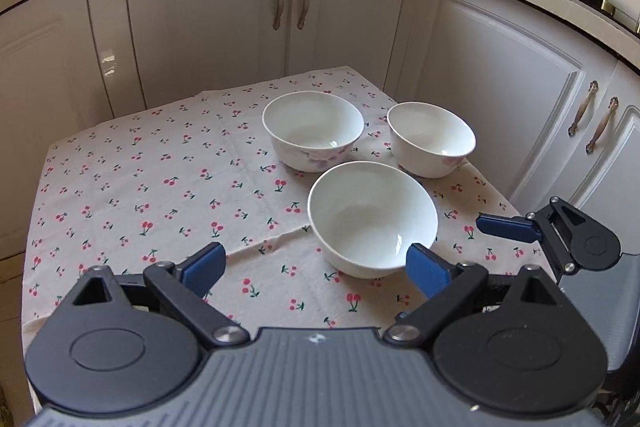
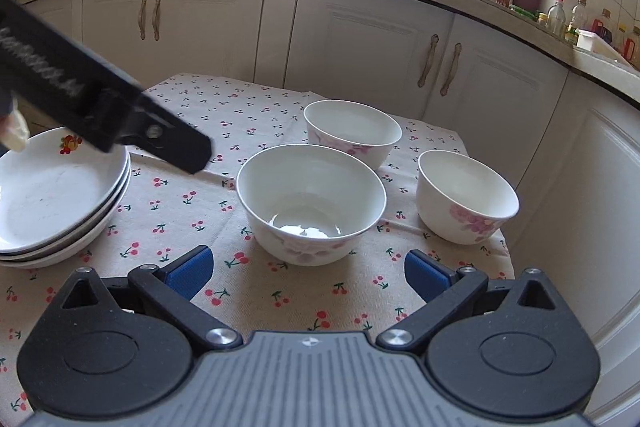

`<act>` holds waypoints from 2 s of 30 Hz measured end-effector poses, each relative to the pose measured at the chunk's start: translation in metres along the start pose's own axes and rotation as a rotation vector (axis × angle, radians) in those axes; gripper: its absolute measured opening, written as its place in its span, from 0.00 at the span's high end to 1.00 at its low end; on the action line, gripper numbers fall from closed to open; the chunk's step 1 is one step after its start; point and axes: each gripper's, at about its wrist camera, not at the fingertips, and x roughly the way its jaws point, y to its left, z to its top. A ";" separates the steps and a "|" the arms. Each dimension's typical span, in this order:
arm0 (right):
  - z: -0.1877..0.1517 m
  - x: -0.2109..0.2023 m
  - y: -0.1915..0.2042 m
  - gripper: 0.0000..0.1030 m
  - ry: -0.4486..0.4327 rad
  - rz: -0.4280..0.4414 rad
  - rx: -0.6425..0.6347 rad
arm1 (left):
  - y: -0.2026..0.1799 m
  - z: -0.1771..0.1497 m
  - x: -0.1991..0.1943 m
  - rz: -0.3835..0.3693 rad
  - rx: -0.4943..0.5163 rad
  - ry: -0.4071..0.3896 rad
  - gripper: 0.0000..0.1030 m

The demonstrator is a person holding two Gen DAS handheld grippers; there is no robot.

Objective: Organize plates and bowls
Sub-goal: 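Move the left gripper to a white bowl and grasp its rim, then lift and carry the white bowl toward the plate stack with the left gripper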

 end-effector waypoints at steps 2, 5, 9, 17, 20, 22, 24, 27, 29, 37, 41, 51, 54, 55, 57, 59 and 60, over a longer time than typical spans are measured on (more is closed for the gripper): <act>0.001 0.006 -0.003 0.00 0.000 0.005 0.004 | -0.003 0.009 0.014 -0.008 0.018 0.020 0.07; 0.000 0.014 -0.007 0.01 0.003 0.017 0.013 | -0.007 0.020 0.034 -0.027 0.043 0.052 0.07; 0.000 0.024 -0.009 0.01 0.008 0.029 0.013 | -0.007 0.029 0.057 -0.058 0.048 0.095 0.10; 0.002 0.038 -0.010 0.07 0.011 0.044 -0.001 | -0.009 0.034 0.086 -0.092 0.074 0.135 0.18; 0.003 0.040 -0.009 0.10 0.007 0.051 -0.009 | -0.012 0.036 0.090 -0.104 0.089 0.141 0.19; 0.004 0.040 -0.009 0.12 0.000 0.054 -0.007 | -0.013 0.037 0.093 -0.111 0.096 0.144 0.21; 0.005 0.040 -0.008 0.12 -0.006 0.056 -0.008 | -0.013 0.038 0.095 -0.114 0.099 0.147 0.22; 0.005 0.039 -0.008 0.13 -0.014 0.057 -0.010 | -0.014 0.039 0.097 -0.127 0.103 0.148 0.23; 0.005 0.038 -0.009 0.14 -0.016 0.056 -0.005 | -0.014 0.039 0.098 -0.133 0.106 0.147 0.23; 0.005 0.036 -0.011 0.15 -0.012 0.059 0.004 | -0.018 0.039 0.098 -0.136 0.118 0.151 0.23; 0.008 0.032 -0.011 0.15 -0.007 0.067 0.011 | -0.022 0.036 0.091 -0.130 0.135 0.144 0.23; 0.007 -0.011 0.000 0.15 -0.030 0.099 -0.017 | -0.035 0.017 0.043 -0.127 0.142 0.106 0.23; 0.005 -0.028 0.007 0.15 -0.041 0.118 -0.031 | -0.038 0.004 0.028 -0.121 0.132 0.097 0.23; 0.003 -0.033 0.010 0.15 -0.045 0.124 -0.038 | -0.039 0.000 0.023 -0.117 0.130 0.096 0.23; -0.001 -0.041 0.016 0.15 -0.047 0.137 -0.045 | -0.039 -0.010 0.014 -0.112 0.125 0.095 0.23; -0.006 -0.049 0.022 0.15 -0.045 0.150 -0.051 | -0.040 -0.021 0.005 -0.105 0.119 0.093 0.23; -0.009 -0.052 0.025 0.15 -0.042 0.156 -0.054 | -0.040 -0.026 0.002 -0.102 0.116 0.092 0.23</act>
